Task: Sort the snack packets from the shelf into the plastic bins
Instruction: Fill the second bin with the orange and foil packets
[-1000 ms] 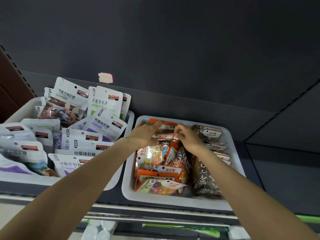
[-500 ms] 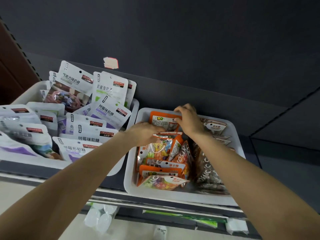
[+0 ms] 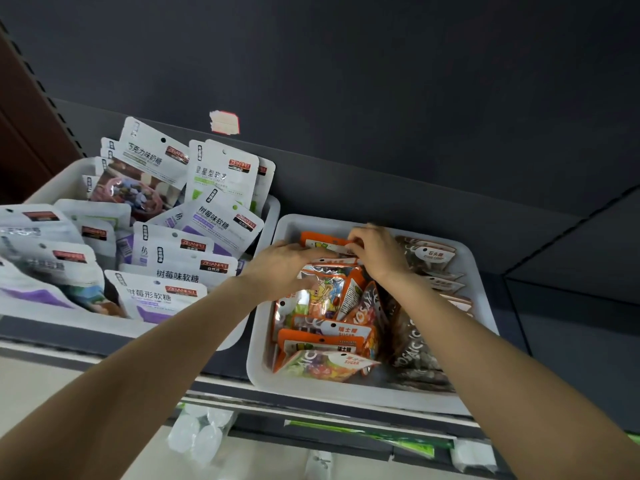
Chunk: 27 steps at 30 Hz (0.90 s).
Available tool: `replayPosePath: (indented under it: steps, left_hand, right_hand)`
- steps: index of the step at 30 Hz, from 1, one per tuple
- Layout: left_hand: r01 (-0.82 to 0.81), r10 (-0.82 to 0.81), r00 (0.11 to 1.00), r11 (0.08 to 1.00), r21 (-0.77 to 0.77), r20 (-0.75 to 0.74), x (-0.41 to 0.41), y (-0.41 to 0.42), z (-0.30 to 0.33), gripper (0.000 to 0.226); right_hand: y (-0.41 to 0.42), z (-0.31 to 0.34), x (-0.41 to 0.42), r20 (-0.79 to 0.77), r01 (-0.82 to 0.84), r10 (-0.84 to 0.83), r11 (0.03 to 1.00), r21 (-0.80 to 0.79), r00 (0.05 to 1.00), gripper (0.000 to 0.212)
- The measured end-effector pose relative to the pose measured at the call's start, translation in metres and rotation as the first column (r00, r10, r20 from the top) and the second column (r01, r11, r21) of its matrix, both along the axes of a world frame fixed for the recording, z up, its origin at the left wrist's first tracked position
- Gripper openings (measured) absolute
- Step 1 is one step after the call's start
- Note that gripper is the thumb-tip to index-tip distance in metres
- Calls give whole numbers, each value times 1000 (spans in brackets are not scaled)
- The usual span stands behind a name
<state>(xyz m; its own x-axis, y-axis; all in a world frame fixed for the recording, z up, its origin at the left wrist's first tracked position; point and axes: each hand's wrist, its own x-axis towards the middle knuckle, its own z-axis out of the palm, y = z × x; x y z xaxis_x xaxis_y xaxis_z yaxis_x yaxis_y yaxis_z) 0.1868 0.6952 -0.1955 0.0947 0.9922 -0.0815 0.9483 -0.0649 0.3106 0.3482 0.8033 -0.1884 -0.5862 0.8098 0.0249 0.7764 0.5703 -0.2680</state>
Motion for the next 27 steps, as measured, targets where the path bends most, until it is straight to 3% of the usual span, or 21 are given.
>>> replayPosePath:
  steps: [13,16,21,27]
  left_hand:
    - [21,-21,1000,1000,13,-9,-2,0,-6,59]
    - [17,-17,1000,1000,23,-17,0,-2,-6,59]
    - [12,-11,1000,999,32,-28,-1,-2,-7,58]
    - [14,-12,998,999,35,-54,-2,-1,-9,59]
  right_hand:
    - [-13,40,45,-126,378,-375,926,-2,918,12]
    - [-19,41,40,-192,308,-319,948,-81,928,15]
    - [-34,41,24,-185,100,-165,943,-317,969,39]
    - [-31,37,25,-89,116,-145,954,-277,985,26]
